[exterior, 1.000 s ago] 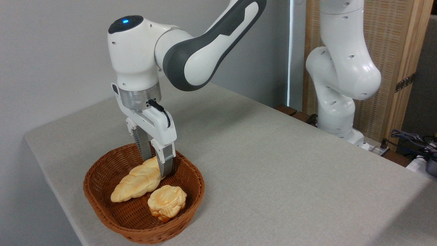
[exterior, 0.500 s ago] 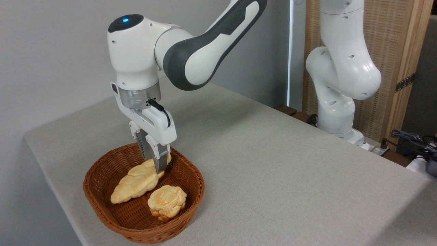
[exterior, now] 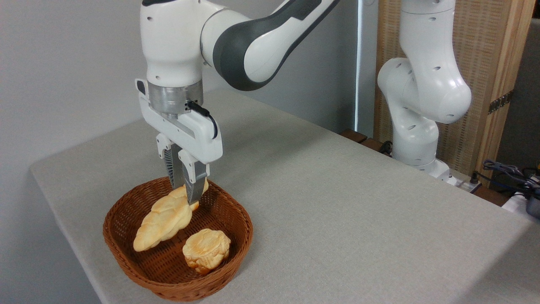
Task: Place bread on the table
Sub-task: 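Lift the gripped bread roll up out of the basket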
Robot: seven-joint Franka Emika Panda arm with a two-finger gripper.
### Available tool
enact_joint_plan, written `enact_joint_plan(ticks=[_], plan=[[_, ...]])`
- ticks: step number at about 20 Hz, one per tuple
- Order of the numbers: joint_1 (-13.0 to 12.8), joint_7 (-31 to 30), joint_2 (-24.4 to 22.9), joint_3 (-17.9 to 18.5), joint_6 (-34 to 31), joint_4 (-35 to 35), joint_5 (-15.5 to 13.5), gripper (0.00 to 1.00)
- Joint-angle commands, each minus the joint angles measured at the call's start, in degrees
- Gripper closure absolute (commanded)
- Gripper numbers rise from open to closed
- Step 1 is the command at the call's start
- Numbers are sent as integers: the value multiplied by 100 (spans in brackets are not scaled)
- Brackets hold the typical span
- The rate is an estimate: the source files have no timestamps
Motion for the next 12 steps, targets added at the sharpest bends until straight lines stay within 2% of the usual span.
enact_joint_plan(ticks=[1, 9, 12], plan=[[-35, 45, -473, 195, -429, -91, -42, 56], [-52, 45, -1774, 381, -1519, -907, -104, 52], [-87, 45, -2064, 381, -1975, -1242, -104, 52]])
